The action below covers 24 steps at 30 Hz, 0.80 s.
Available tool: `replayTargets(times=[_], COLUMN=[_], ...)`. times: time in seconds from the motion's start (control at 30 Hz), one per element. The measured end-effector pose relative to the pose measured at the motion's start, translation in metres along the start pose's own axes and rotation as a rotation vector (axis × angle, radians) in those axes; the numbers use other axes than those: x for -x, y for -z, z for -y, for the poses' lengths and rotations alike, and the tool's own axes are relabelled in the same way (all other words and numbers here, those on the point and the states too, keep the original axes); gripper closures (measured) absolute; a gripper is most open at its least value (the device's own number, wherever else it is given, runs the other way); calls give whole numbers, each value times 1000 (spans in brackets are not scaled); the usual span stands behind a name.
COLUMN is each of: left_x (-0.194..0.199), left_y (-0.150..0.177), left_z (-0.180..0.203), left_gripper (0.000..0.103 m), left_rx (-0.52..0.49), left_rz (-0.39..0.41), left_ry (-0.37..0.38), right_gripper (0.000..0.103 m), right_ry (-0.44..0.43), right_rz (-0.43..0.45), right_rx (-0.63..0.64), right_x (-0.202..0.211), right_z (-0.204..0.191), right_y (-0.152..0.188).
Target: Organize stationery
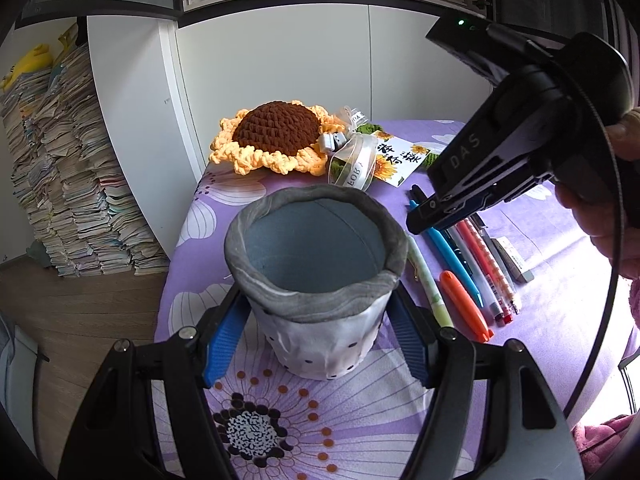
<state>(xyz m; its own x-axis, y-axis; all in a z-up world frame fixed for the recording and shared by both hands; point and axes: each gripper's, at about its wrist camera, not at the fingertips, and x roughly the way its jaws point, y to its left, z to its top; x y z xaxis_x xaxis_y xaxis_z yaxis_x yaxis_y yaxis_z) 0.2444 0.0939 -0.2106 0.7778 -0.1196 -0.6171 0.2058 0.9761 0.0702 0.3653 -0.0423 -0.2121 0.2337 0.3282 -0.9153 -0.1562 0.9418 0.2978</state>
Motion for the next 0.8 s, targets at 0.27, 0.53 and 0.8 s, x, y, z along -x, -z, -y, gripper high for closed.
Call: replayTargets(times=[0.27, 0.53, 0.8], left_x=[-1, -1, -1], left_y=[-1, 0, 1], left_z=[-1, 1, 1], left_gripper=[35, 35, 35], left_rx=[0, -3, -11], left_rz=[2, 0, 0], left_ry=[2, 1, 0], right_gripper=[77, 90, 90], right_ry=[36, 141, 56], right_rz=[-78, -93, 93], right_rx=[-2, 82, 149], right_x=[-24, -42, 22], right_z=[-10, -27, -40], right_y=[-11, -16, -3])
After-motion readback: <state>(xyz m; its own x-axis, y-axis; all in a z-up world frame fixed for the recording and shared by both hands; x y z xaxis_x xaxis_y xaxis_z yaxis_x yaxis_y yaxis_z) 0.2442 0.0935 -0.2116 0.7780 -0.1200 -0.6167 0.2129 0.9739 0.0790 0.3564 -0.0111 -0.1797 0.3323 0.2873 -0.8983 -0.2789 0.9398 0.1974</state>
